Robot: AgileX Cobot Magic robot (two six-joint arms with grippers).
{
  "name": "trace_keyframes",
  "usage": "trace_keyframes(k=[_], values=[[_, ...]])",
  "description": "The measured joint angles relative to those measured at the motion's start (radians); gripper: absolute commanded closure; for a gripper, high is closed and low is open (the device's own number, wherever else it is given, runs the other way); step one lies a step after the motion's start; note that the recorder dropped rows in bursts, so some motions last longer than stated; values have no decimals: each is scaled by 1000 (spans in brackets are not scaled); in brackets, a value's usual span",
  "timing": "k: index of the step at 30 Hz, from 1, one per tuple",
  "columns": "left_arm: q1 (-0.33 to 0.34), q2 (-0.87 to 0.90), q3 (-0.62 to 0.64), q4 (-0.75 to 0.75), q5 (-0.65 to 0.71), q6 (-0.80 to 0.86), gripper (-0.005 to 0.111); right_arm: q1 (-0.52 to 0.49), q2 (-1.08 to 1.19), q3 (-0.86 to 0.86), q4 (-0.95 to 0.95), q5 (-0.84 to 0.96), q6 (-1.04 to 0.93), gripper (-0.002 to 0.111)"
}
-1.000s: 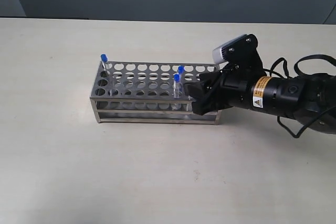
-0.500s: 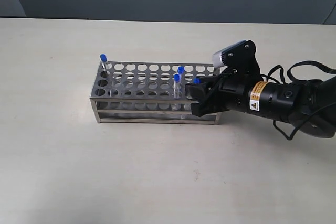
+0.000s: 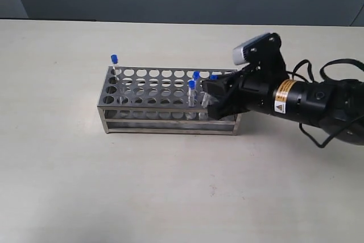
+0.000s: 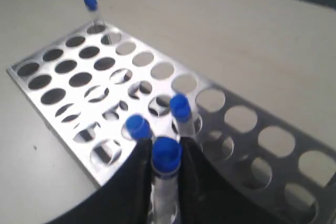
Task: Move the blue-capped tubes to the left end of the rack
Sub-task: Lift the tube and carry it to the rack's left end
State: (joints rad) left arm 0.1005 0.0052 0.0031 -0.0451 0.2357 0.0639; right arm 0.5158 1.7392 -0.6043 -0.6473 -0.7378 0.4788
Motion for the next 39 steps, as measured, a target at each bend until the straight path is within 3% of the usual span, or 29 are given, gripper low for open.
trace_keyframes(k=[7,12,24,30,39], values=[[0,0,0,0,0,0,106,2,-178,-27,-41,12,0,109],[0,0,0,24,0,0,106,61,-203,-161,-48,57,0,109],[0,0,0,37,0,0,106,269,138,-537,-68,123,0,109],[0,0,0,45,0,0,106,288,271,-641,-88,178,13,109],[0,0,0,45,0,0,106,292,323,-653,-90,203,28,109]])
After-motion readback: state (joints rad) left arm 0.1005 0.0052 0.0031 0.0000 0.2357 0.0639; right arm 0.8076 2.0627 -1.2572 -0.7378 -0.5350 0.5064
